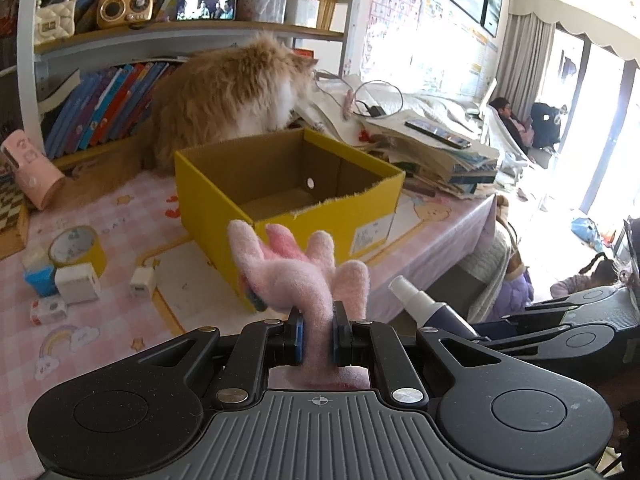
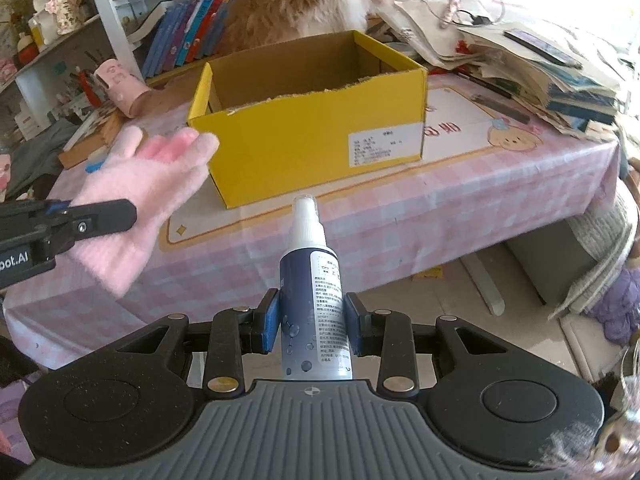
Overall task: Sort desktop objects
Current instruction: 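Lift and carry the glove and spray bottle toward the yellow box with both grippers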
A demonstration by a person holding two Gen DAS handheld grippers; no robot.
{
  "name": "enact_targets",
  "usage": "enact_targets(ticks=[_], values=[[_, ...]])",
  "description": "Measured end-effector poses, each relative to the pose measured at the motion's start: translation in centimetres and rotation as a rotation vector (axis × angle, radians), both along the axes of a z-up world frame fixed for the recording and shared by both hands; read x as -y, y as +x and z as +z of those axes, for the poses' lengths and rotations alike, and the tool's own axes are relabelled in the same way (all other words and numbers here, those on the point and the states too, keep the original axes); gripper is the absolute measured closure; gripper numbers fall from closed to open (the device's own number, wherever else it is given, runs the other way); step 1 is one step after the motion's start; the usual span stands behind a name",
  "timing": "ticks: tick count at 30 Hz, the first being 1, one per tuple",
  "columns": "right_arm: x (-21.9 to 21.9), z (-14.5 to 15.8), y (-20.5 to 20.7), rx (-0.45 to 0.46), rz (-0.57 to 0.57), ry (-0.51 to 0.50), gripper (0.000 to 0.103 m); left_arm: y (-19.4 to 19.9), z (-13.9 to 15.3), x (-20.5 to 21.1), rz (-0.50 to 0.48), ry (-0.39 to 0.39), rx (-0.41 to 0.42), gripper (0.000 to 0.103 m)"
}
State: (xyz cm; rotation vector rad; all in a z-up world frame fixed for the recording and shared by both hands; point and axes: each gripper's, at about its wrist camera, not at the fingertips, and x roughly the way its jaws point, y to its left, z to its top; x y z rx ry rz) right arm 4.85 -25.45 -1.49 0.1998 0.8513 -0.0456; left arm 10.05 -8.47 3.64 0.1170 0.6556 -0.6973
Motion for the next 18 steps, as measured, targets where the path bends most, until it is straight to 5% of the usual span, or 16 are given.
enact_targets(ticks=[18], values=[[4.1, 6.7, 8.6, 0.13, 0.393, -0.189, 0.072, 4.5, 5.4, 6.2, -0.124, 0.029, 0.093, 0.092]])
